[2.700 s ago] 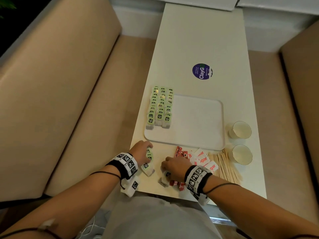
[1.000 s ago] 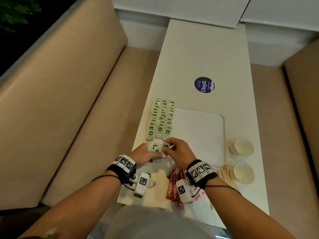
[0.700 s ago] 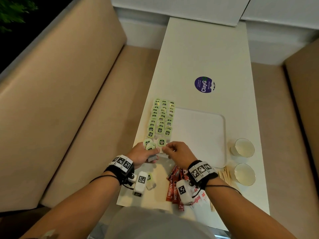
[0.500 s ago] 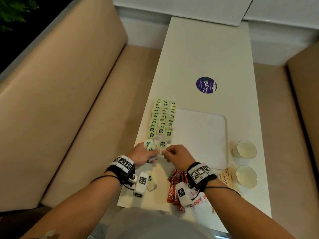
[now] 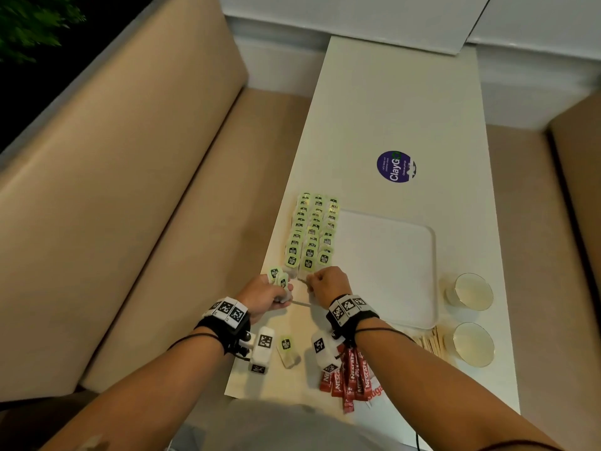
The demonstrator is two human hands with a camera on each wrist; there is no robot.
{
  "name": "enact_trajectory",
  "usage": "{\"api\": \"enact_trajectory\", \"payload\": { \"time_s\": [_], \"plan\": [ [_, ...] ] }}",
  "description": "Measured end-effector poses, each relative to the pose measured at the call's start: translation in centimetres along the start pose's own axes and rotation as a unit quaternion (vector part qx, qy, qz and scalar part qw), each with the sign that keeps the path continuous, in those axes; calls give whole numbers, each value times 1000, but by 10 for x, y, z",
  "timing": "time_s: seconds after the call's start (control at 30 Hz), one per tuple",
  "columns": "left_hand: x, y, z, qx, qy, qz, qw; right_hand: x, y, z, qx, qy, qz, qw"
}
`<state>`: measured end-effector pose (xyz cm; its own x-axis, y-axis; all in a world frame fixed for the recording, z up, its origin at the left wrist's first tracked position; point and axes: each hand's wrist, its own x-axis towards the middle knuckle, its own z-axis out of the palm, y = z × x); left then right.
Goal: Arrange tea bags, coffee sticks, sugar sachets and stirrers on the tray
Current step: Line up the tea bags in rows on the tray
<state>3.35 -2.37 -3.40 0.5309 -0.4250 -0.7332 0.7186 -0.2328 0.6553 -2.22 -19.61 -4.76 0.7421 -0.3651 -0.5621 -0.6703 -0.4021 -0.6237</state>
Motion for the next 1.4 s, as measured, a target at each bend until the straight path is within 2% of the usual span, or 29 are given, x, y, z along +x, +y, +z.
{"api": "enact_trajectory", "payload": {
  "time_s": [0.3,0.53,0.67,0.77,0.93,1.1,1.23,1.4],
  "plan": [
    [17,3,4,29,36,7,999,6,-1,5,-37,25,5,999],
    [19,8,2,29,21,34,999,-1,6,3,32,40,-21,998],
    [20,9,-2,89,17,44,995,-15,2,-3,55,-45,-85,994],
    [21,9,-3,114,6,60,992,-19,5,-8,53,-86,-103,990],
    [20,8,3,110,21,72,991,-18,15,-15,76,-52,-82,992],
    [19,9,6,72,32,17,997,-10,30,-21,75,28,-2,997],
    [19,5,4,91,32,14,995,-9,36,-16,66,33,43,996],
    [16,3,6,70,32,45,996,-5,34,-10,55,44,61,996]
  ]
}}
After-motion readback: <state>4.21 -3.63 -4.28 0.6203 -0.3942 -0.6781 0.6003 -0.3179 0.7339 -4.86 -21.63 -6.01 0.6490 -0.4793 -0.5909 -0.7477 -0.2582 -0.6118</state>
